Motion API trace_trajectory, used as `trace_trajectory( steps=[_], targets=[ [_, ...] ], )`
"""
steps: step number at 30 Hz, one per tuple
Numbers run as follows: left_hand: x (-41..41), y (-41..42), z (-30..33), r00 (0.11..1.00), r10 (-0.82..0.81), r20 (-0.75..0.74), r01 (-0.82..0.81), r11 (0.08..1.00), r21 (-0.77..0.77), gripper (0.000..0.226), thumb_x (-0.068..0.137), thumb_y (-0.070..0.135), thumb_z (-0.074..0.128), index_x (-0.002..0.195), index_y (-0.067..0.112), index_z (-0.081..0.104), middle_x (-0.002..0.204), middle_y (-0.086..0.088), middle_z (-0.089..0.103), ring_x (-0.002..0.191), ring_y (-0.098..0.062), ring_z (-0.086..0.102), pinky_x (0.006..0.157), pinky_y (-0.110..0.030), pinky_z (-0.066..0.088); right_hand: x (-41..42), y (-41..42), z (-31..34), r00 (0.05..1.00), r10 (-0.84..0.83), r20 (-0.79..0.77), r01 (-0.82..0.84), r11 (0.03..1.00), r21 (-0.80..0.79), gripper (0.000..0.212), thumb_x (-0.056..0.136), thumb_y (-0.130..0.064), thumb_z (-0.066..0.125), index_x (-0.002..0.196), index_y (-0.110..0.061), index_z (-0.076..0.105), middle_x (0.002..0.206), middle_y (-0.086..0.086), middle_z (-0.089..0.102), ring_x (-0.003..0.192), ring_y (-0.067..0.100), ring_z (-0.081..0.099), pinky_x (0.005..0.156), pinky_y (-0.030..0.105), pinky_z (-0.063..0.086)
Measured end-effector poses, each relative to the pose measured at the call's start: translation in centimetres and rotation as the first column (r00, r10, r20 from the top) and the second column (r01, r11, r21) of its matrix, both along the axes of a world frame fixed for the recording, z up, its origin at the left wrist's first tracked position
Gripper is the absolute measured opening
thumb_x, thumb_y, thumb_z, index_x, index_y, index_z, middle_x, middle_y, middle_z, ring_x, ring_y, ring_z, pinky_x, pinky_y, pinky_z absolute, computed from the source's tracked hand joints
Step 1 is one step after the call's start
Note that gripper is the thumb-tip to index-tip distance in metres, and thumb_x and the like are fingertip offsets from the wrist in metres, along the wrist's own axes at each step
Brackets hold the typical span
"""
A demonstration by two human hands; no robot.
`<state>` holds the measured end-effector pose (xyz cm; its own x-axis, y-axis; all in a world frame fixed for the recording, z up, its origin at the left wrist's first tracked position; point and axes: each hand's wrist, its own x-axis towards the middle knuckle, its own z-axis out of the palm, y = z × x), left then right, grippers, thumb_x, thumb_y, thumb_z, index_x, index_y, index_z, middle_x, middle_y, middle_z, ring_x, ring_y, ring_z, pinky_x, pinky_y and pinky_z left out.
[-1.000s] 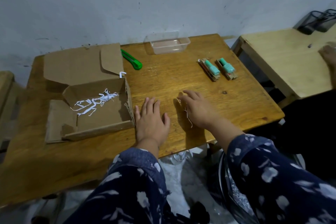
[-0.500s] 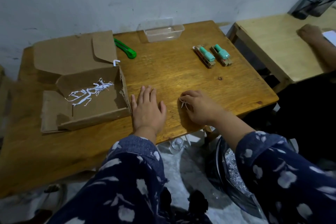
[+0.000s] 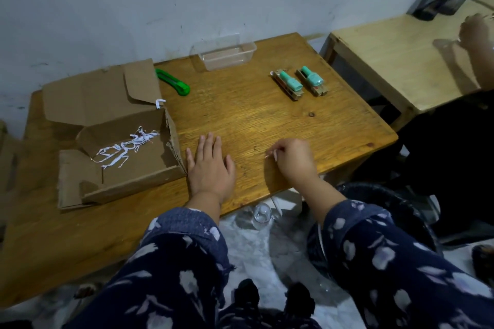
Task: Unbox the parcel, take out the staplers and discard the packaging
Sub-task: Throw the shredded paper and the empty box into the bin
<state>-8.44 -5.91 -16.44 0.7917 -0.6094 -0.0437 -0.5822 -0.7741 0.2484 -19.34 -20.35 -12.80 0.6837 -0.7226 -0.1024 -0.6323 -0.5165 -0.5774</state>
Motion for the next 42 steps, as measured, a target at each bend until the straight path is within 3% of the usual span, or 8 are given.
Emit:
trace_trajectory(
  steps=[4,9,15,21,23,26,33,42],
  targets=[
    [-0.5,-1.1,1.1,1.000,0.009,-0.027,-0.007,0.997,0.073,0.056,0.101,0.036,0.022,0.152,0.016,0.014,0.162,0.001,0.005,0.148,-0.015,-0.002,0.119,-0.050,-0.002,-2.3,-3.9,1.2,0.951,-0.306,0.047,0.293,0.938,0.185,0.021,0.092,-0.008,0.055,0.091,-0.020,0.071,0.093,-0.003,0.064,0.071,0.003,0.052,0.053,0.019,0.041],
    [-3.7,-6.6,2.8,0.966,-0.252,-0.051,0.252,0.968,-0.006,0.051,0.101,0.034,0.027,0.149,0.018,0.026,0.161,0.002,0.013,0.148,-0.014,0.001,0.119,-0.048,-0.001,-7.2,-7.7,2.2,0.880,-0.472,0.057,0.456,0.872,0.178,0.016,0.089,-0.008,0.059,0.090,-0.012,0.074,0.095,0.006,0.069,0.085,0.017,0.061,0.073,0.028,0.048],
    [-8.6,-15.3,3.0,0.876,-0.475,-0.084,0.468,0.879,-0.091,0.045,0.100,0.029,0.035,0.143,0.020,0.037,0.159,0.004,0.019,0.148,-0.011,0.004,0.118,-0.047,0.000,-15.7,-10.9,0.5,0.783,-0.622,0.000,0.619,0.779,0.098,0.013,0.085,-0.010,0.064,0.084,-0.015,0.077,0.090,0.007,0.072,0.083,0.019,0.064,0.069,0.023,0.043],
    [-10.5,-21.5,2.2,0.850,-0.523,-0.066,0.517,0.852,-0.087,0.044,0.099,0.029,0.038,0.142,0.019,0.039,0.159,0.001,0.022,0.148,-0.014,0.008,0.119,-0.050,0.004,-22.7,-13.2,-3.2,0.723,-0.674,-0.151,0.688,0.724,0.061,0.014,0.087,-0.008,0.061,0.080,-0.007,0.073,0.076,0.009,0.068,0.071,0.023,0.062,0.066,0.031,0.051],
    [-10.5,-22.5,1.3,0.857,-0.514,-0.035,0.511,0.857,-0.063,0.046,0.099,0.032,0.037,0.144,0.021,0.037,0.159,0.001,0.021,0.148,-0.015,0.008,0.119,-0.052,0.005,-24.1,-13.8,-4.5,0.715,-0.670,-0.198,0.691,0.720,0.057,0.011,0.086,-0.008,0.062,0.086,-0.007,0.074,0.084,0.014,0.071,0.078,0.030,0.066,0.071,0.039,0.056],
    [-10.5,-22.8,-0.1,0.860,-0.508,0.044,0.509,0.859,-0.046,0.048,0.098,0.038,0.034,0.144,0.024,0.035,0.159,0.002,0.021,0.148,-0.015,0.010,0.118,-0.051,0.004,-25.4,-14.7,-5.8,0.715,-0.652,-0.253,0.681,0.731,0.043,0.019,0.088,-0.009,0.061,0.102,-0.013,0.073,0.098,0.012,0.071,0.086,0.032,0.067,0.072,0.036,0.055],
    [-10.4,-23.3,-1.5,0.870,-0.482,0.104,0.489,0.869,-0.069,0.045,0.095,0.040,0.037,0.137,0.028,0.039,0.155,0.004,0.029,0.146,-0.015,0.019,0.117,-0.050,0.008,-26.8,-16.4,-7.4,0.666,-0.689,-0.284,0.732,0.677,0.075,0.038,0.086,0.003,0.049,0.104,-0.020,0.071,0.110,0.010,0.069,0.095,0.031,0.065,0.079,0.034,0.053],
    [-10.6,-23.4,-1.0,0.868,-0.488,0.091,0.494,0.867,-0.068,0.044,0.097,0.040,0.036,0.138,0.026,0.040,0.155,0.002,0.029,0.146,-0.015,0.018,0.117,-0.049,0.007,-25.7,-16.9,-6.3,0.742,-0.597,-0.307,0.647,0.757,0.092,0.019,0.087,-0.016,0.062,0.102,-0.025,0.069,0.106,0.004,0.069,0.093,0.026,0.065,0.075,0.036,0.054]
  ],
)
